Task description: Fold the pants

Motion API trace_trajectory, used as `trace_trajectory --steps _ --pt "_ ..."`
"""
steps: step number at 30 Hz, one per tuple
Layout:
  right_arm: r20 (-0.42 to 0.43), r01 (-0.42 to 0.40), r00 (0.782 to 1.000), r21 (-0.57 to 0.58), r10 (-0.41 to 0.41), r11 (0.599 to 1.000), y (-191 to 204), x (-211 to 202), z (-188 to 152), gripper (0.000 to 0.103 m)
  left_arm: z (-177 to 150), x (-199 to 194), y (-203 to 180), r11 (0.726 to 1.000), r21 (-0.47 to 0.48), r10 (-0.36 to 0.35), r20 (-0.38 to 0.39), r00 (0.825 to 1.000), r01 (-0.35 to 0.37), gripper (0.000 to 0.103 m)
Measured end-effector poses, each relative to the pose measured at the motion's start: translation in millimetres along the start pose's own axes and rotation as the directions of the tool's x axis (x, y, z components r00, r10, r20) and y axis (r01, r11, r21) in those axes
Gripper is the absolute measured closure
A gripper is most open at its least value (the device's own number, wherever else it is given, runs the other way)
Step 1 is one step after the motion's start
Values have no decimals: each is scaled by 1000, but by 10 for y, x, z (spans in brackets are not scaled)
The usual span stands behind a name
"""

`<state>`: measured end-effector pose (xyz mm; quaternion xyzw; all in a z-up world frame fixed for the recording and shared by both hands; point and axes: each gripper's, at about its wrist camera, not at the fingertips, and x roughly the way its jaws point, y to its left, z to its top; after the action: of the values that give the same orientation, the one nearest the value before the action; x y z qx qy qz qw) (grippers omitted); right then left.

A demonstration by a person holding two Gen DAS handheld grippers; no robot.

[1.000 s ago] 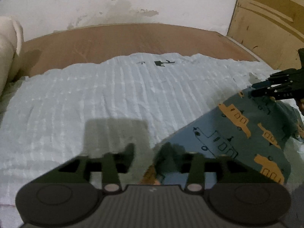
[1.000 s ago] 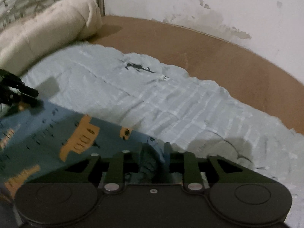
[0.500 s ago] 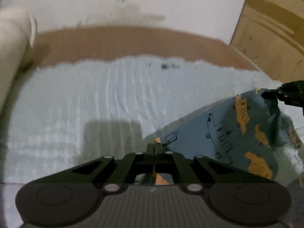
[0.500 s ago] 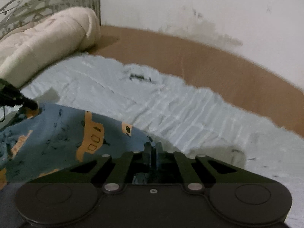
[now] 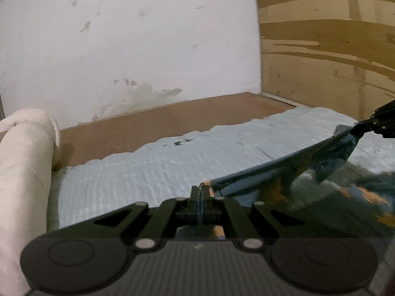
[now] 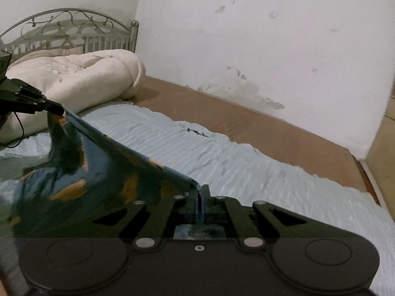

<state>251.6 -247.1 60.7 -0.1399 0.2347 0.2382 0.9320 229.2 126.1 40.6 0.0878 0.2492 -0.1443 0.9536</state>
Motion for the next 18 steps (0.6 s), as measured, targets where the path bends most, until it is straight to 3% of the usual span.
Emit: trace_trajectory --steps 7,12,18 --pt "-17 58 998 29 -58 998 502 -635 -636 103 -535 -438 -474 999 26 -21 -45 999 22 103" --pt "-47 110 993 25 -108 994 770 -669 -978 103 -856 -467 -687 1000 12 4 -86 996 -3 103" --pt "-22 136 990 -18 -136 991 909 -715 -1090 103 -904 -469 -640 1000 -18 24 -68 997 -25 103"
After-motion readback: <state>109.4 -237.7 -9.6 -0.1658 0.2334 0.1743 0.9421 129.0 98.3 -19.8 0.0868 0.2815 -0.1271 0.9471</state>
